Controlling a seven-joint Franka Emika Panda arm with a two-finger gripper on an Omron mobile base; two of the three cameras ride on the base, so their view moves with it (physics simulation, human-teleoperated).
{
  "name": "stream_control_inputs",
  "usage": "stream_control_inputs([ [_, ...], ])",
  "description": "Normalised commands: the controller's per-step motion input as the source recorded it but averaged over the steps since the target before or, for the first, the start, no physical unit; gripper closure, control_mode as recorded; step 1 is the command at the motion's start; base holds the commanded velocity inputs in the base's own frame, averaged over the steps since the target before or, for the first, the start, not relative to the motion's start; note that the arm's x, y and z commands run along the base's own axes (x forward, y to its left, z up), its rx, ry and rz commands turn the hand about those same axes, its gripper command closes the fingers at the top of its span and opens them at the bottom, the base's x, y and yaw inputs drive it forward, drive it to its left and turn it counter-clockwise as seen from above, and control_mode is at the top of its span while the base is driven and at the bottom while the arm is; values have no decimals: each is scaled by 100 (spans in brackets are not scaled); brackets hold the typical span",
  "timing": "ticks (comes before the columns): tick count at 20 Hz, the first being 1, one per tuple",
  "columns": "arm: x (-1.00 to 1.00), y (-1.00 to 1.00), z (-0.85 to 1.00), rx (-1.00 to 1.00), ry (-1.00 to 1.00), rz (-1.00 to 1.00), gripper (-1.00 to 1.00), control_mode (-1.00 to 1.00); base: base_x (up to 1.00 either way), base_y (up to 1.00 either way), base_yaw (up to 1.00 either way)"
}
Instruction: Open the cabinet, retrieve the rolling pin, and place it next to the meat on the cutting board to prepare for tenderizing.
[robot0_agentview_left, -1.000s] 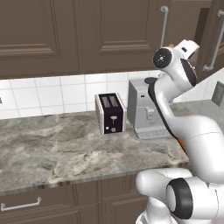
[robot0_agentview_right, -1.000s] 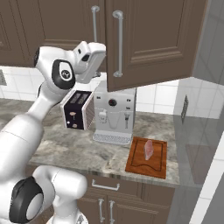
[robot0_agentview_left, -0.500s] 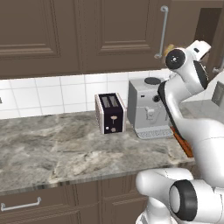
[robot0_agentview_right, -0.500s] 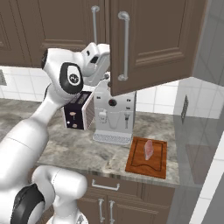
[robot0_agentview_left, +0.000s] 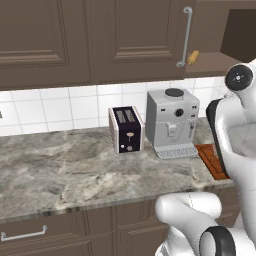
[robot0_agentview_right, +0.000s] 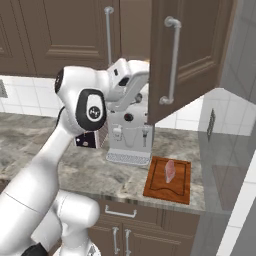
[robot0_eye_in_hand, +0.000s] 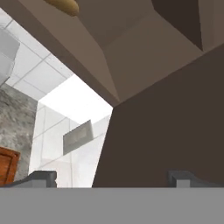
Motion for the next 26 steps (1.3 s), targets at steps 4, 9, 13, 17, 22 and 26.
stream_control_inputs([
  [4,-64,-74,0,0,-1,-4,-100,-100,0,0,0],
  [9,-30,-74,0,0,-1,-5,-100,-100,0,0,0],
  [13,-2,-74,0,0,0,-5,-100,-100,0,0,0],
  [17,2,-74,0,0,0,-5,-100,-100,0,0,0],
  [22,1,-56,-1,0,0,-3,-100,-100,0,0,0],
  [26,-14,-4,0,-3,-1,0,-100,-100,0,0,0],
])
